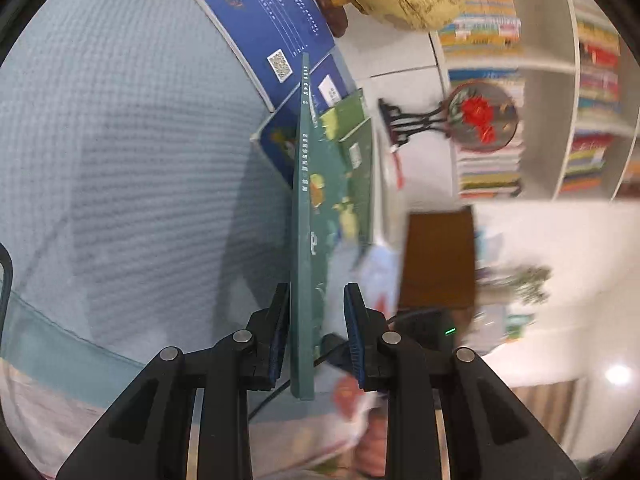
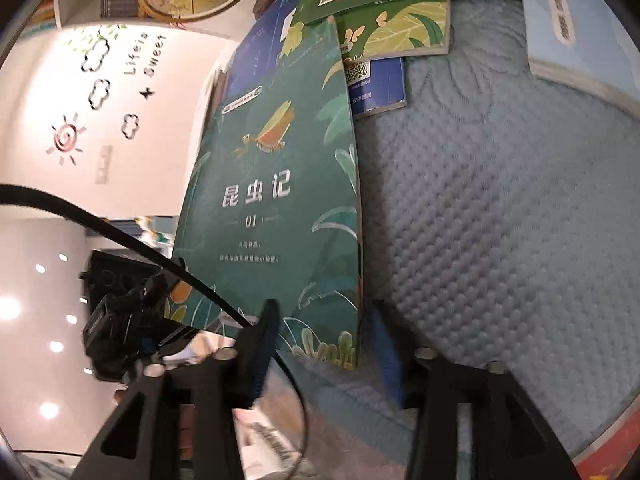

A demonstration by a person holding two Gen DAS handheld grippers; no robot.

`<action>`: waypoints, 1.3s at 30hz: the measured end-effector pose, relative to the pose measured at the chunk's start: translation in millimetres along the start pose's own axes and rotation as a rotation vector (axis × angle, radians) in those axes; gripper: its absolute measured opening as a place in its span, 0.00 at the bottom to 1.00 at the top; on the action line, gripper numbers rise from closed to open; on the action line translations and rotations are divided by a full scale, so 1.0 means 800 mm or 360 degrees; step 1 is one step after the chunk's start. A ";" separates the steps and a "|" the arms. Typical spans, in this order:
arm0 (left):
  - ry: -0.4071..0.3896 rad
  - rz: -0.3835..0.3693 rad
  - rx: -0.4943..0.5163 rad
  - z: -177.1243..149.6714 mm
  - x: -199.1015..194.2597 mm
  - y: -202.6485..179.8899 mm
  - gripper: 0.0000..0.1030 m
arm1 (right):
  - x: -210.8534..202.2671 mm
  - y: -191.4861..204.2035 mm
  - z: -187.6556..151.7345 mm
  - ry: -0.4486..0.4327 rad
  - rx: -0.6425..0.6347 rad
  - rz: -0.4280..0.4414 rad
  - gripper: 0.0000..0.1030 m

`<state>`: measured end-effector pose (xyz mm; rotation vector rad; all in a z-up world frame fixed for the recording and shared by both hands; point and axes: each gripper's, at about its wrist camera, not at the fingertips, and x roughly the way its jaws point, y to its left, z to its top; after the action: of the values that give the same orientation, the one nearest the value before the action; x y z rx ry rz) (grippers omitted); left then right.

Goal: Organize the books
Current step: 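Carry the teal book with the left gripper toward the olive book stack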

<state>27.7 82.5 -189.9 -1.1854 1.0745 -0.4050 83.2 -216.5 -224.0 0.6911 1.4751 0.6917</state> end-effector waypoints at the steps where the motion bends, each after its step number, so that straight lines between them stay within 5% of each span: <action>1: 0.0005 -0.0040 -0.0042 0.002 0.001 0.002 0.22 | -0.002 -0.003 -0.001 0.0000 0.0013 0.0026 0.56; 7: 0.0039 -0.0138 -0.0138 0.002 0.004 0.004 0.22 | -0.004 -0.024 -0.004 0.0001 0.0133 0.0237 0.63; 13: 0.0069 -0.0145 -0.0143 0.003 0.008 -0.001 0.22 | 0.005 -0.023 0.009 -0.0025 0.0186 0.0409 0.63; 14: 0.0069 -0.0130 -0.0133 0.004 0.008 -0.002 0.22 | 0.005 -0.020 0.009 -0.0035 0.0178 0.0419 0.56; 15: 0.0056 -0.0081 -0.0100 0.005 0.006 -0.005 0.22 | 0.005 -0.017 0.007 -0.0046 0.0161 0.0400 0.53; 18: 0.0051 0.0176 0.0072 0.008 0.003 -0.019 0.22 | 0.005 -0.004 -0.004 -0.0076 0.0069 0.0274 0.23; 24: 0.0115 0.0557 0.0548 -0.007 0.019 -0.066 0.22 | -0.009 0.059 -0.022 -0.0190 -0.0309 -0.0110 0.20; 28: 0.0144 0.0557 0.0724 -0.006 0.014 -0.087 0.22 | -0.009 0.104 -0.036 -0.0243 -0.0563 -0.0357 0.20; 39: 0.0049 0.0364 0.0706 0.065 -0.088 -0.088 0.22 | 0.001 0.223 -0.055 -0.0331 -0.0878 -0.0466 0.22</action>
<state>56.4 137.0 -95.8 -0.6587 1.0649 -0.4545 40.1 -102.8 -85.8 0.1128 1.0917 0.7298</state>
